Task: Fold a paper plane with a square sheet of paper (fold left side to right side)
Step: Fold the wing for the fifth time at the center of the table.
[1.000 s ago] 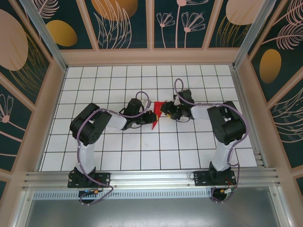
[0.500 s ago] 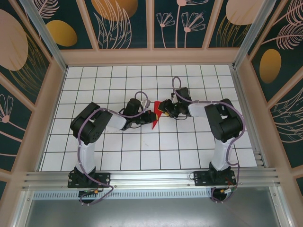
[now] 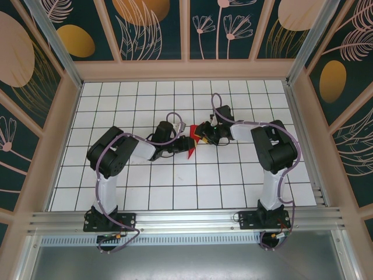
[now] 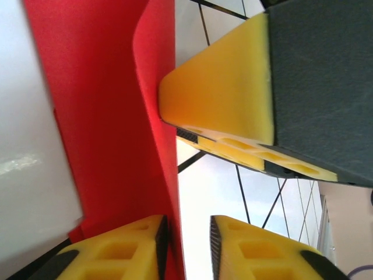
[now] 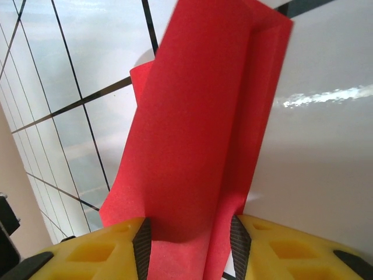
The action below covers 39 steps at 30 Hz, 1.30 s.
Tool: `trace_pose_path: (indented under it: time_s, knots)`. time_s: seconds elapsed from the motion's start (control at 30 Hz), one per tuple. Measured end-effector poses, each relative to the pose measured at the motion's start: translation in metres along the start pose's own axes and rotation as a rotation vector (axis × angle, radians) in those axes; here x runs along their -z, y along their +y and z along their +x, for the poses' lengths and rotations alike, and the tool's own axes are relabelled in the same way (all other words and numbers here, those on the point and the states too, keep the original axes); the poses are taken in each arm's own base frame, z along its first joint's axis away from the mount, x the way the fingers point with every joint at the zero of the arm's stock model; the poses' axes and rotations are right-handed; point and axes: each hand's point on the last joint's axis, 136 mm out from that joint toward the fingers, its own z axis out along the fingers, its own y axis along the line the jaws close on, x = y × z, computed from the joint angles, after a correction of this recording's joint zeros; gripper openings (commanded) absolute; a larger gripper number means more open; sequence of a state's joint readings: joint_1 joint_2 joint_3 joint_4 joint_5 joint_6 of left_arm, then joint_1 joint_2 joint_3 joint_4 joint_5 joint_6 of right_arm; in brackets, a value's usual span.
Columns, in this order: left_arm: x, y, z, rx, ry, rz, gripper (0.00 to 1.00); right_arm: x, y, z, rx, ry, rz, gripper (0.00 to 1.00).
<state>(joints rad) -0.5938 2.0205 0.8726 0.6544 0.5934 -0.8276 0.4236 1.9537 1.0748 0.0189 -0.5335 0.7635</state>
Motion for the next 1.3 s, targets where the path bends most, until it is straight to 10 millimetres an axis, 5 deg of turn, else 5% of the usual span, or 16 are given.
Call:
trace_pose_path:
  time_s: [0.6, 0.9, 1.3]
  knots:
    - [0.021, -0.006, -0.010, -0.001, -0.054, -0.017, 0.42, 0.000, 0.000, 0.000, 0.001, 0.002, 0.005, 0.44]
    - [0.046, 0.013, -0.045, 0.047, -0.132, -0.034, 0.40, 0.000, 0.000, 0.000, 0.004, 0.002, 0.005, 0.44]
    - [0.017, 0.009, -0.064, 0.041, -0.075, 0.043, 0.42, 0.000, 0.000, 0.000, 0.004, 0.002, 0.005, 0.44]
